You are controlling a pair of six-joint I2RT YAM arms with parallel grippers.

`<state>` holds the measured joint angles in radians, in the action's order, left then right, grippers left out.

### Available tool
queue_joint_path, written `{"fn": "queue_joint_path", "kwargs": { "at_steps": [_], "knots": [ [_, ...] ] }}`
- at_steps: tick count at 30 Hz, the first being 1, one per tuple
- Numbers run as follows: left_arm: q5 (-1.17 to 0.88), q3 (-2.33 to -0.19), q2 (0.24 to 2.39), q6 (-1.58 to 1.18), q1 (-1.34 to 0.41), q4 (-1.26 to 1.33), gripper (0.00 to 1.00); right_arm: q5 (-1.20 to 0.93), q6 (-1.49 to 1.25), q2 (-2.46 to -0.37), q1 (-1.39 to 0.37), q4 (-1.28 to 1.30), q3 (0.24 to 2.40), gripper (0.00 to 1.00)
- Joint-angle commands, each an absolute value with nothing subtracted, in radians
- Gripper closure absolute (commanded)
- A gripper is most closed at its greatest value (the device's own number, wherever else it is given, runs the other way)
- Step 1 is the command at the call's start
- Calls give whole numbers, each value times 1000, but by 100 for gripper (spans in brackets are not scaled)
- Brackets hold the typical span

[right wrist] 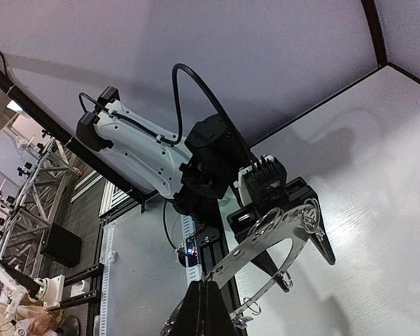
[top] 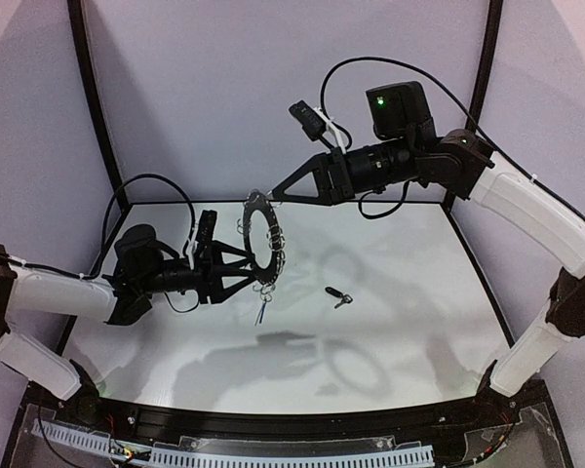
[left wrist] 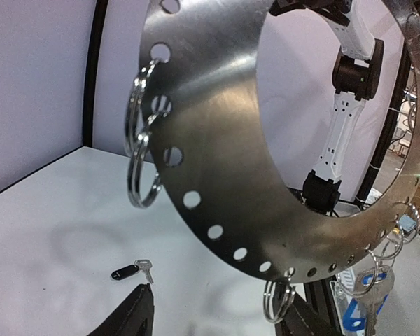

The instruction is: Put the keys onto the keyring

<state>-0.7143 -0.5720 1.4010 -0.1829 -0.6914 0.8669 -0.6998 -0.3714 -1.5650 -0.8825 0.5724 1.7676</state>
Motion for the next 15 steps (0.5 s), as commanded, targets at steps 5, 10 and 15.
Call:
{"fn": "queue_joint_path", "kwargs": {
  "at_steps": [5,10,15],
  "knots": [
    [-746,-586,1411,-186,-698,981,74,-707,-387,-1584,-879,531,1815,100],
    [-751,-551,1412,-208,-698,1056,99,-683,-388,-1576,-879,530,1808,100],
    [-726,-519,1341,-203,-698,1002,99,-639,-374,-1551,-876,528,1763,100]
  ]
}}
